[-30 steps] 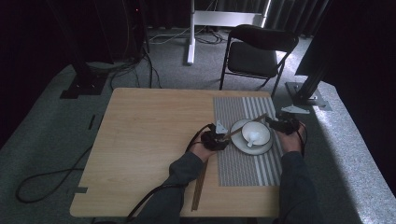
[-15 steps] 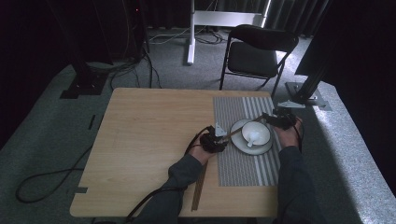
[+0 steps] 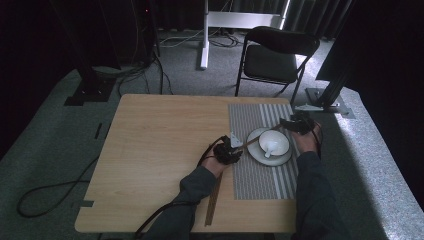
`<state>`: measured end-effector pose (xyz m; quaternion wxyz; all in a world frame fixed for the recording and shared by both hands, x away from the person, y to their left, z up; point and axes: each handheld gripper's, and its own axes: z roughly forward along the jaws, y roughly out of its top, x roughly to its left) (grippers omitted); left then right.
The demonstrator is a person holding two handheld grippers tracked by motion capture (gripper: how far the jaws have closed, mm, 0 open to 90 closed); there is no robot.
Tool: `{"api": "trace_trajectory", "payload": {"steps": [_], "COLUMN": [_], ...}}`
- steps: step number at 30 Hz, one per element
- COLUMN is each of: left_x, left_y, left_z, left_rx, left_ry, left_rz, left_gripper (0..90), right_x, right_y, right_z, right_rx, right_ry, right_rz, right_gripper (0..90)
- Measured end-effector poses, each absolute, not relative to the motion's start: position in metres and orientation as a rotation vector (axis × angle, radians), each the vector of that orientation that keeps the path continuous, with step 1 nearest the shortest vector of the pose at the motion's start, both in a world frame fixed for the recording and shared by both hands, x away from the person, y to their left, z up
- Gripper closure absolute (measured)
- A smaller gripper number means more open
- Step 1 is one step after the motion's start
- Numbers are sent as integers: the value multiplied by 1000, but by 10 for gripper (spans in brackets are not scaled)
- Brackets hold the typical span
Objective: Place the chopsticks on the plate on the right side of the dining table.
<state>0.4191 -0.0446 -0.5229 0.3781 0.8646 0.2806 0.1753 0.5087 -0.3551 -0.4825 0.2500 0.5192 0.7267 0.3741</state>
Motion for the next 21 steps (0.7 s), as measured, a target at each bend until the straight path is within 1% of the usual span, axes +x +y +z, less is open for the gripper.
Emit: {"api": "trace_trajectory", "payload": {"steps": [10, 21], "left_x": [423, 425], "left_y": [-47, -50], "left_z": [-522, -521], "left_rx": [2212, 2222], "left_ry": [743, 743], "left_rz": [449, 450], "left_gripper": [681, 726], "right_x": [523, 531], "right_y": [-350, -351], "right_z": [-491, -500], "right_rx": [1454, 1517], "right_ry": [2005, 2006], "right_rz": [988, 935], "right_gripper": [391, 391]}}
